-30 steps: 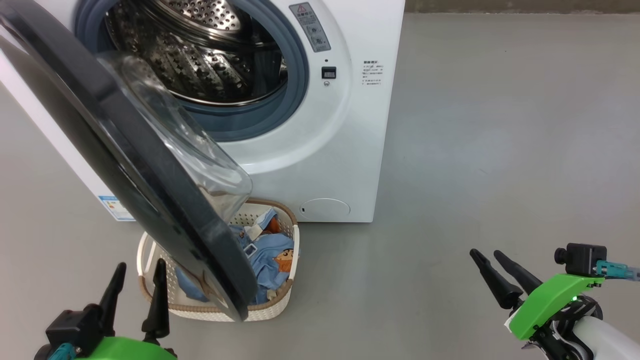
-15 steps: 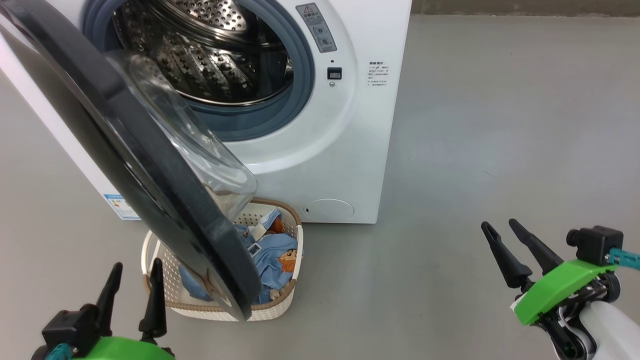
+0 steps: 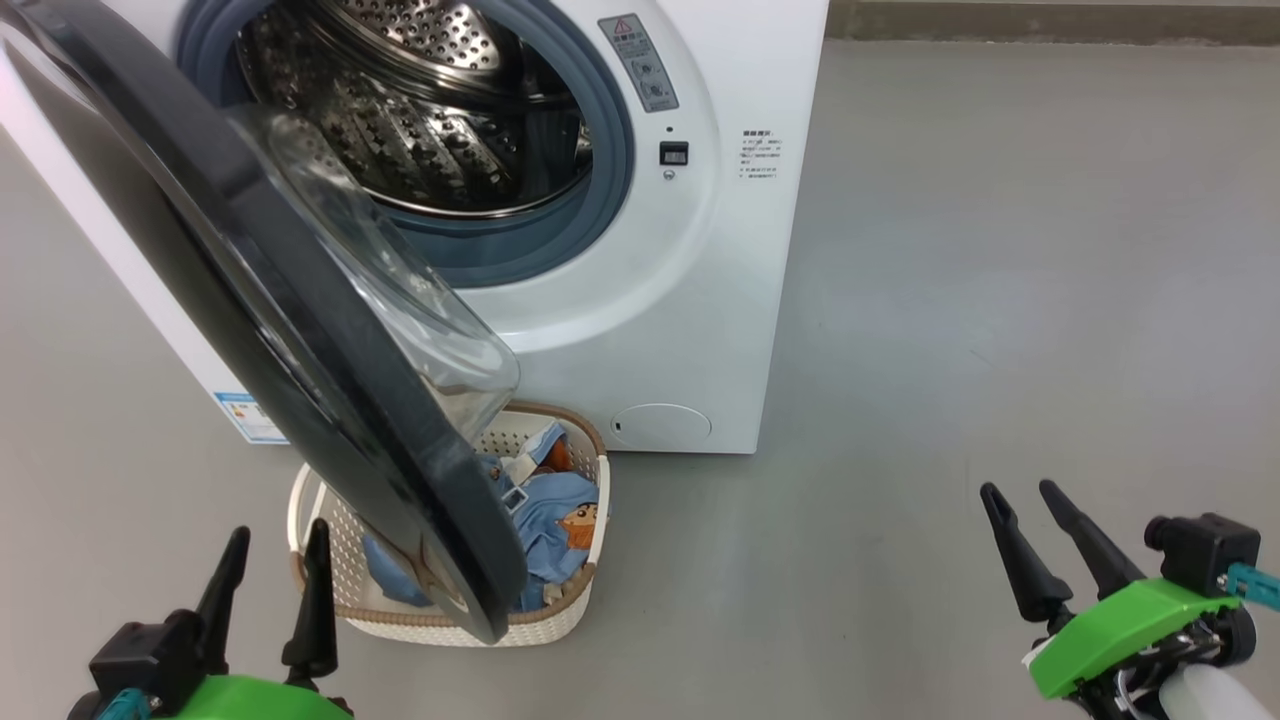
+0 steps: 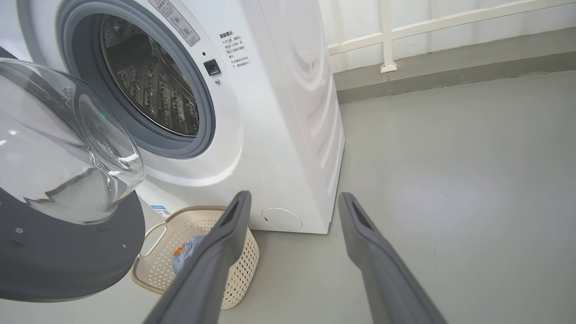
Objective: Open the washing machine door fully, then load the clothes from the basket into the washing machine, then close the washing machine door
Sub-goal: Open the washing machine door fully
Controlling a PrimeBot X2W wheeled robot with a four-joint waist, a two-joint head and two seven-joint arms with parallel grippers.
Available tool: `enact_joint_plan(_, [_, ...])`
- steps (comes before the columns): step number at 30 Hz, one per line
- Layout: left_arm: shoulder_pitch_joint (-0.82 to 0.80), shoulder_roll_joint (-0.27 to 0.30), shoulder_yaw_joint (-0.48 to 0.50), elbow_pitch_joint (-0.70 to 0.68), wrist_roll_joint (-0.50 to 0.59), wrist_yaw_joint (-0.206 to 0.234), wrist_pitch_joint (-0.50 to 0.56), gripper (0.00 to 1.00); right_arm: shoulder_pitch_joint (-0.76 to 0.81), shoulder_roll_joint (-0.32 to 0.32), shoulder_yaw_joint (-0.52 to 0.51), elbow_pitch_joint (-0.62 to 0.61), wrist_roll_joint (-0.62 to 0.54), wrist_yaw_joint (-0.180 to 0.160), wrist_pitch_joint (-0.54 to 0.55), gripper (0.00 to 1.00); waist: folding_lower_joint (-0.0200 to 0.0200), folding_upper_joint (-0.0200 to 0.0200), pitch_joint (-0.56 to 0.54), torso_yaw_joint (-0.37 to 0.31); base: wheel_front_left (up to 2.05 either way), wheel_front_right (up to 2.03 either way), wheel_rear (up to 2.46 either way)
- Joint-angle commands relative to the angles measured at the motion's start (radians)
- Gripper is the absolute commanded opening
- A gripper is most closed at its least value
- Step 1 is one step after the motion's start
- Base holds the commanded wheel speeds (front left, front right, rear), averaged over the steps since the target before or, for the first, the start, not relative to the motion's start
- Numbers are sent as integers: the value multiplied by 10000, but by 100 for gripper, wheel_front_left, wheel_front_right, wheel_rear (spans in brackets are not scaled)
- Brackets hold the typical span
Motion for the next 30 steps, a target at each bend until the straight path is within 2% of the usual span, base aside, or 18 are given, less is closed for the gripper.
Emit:
enact_joint_plan(1, [-110, 155, 335, -245, 63, -16, -65, 100, 209, -6, -51, -152, -192, 16, -119, 100, 0, 0, -12, 4, 0, 0, 0])
enact_joint_plan(11, [-165, 127, 484, -190, 48, -16, -65, 100, 449, 154, -370, -55, -349, 16, -120, 100, 0, 0, -19, -39, 0, 0, 0])
enact_joint_plan(12, [-188, 117, 535, -176, 38, -16, -65, 47, 454, 163, -414, -49, -367, 16, -120, 100, 0, 0, -20, -41, 0, 0, 0])
enact_joint_plan(13, [-219, 97, 640, -167, 40, -16, -65, 10, 461, 176, -452, -49, -383, 16, -120, 100, 0, 0, -23, -40, 0, 0, 0])
enact_joint_plan(14, [-249, 61, 777, -144, 39, -16, -65, 0, 470, 187, -485, -48, -407, 16, -120, 100, 0, 0, -22, -39, 0, 0, 0])
enact_joint_plan(20, [-576, -229, 2073, -472, 41, -13, -65, 0, 505, 268, -747, -125, -779, 16, -120, 100, 0, 0, 6, -18, 0, 0, 0])
enact_joint_plan(25, [-839, -446, 3038, -1463, 57, 188, -65, 0, 558, 330, -949, -243, -1237, 16, -120, 100, 0, 0, 38, 50, 0, 0, 0])
enact_joint_plan(28, [-884, -540, 3152, -2428, -47, 263, -65, 0, 603, 381, -1066, -345, -1509, 16, -120, 100, 0, 0, 38, 77, 0, 0, 0])
enact_joint_plan(30, [-811, -576, 2901, -3158, -128, 282, -65, 0, 646, 415, -1111, -397, -1697, 16, -120, 100, 0, 0, 37, 84, 0, 0, 0])
